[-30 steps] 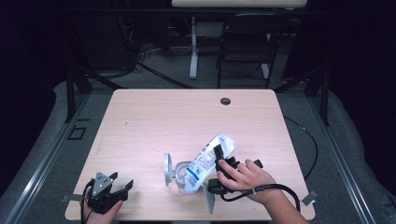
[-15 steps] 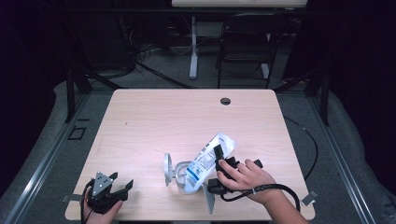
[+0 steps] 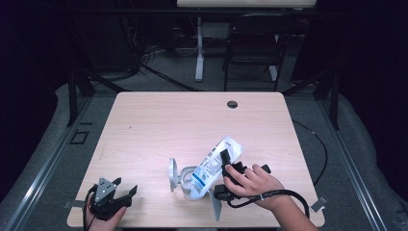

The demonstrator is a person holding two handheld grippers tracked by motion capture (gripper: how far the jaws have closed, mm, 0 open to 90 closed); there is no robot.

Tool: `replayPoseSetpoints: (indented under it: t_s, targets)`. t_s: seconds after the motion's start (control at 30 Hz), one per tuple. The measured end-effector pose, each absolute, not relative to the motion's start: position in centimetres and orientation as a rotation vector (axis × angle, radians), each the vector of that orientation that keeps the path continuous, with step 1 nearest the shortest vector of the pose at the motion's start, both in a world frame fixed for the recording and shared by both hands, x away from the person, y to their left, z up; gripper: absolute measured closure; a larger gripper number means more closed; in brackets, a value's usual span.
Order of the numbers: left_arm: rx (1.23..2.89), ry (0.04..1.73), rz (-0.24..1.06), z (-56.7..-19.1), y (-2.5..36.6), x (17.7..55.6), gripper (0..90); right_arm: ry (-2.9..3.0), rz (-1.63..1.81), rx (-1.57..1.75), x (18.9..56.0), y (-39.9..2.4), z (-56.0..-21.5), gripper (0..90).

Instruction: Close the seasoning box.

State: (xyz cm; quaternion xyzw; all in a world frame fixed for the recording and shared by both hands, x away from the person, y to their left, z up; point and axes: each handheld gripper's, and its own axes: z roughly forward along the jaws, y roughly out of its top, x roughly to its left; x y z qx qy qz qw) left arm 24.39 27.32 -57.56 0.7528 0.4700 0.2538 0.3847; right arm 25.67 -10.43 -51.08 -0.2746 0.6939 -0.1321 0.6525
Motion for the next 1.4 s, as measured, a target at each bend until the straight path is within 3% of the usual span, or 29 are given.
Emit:
replayPoseSetpoints:
  t_s: [1.4]
  targets:
    - [1.918,1.198,0.645,-57.56,27.32,24.40,31.8,1.569,-0.301,-0.638,25.83,-10.28,-50.93,77.4]
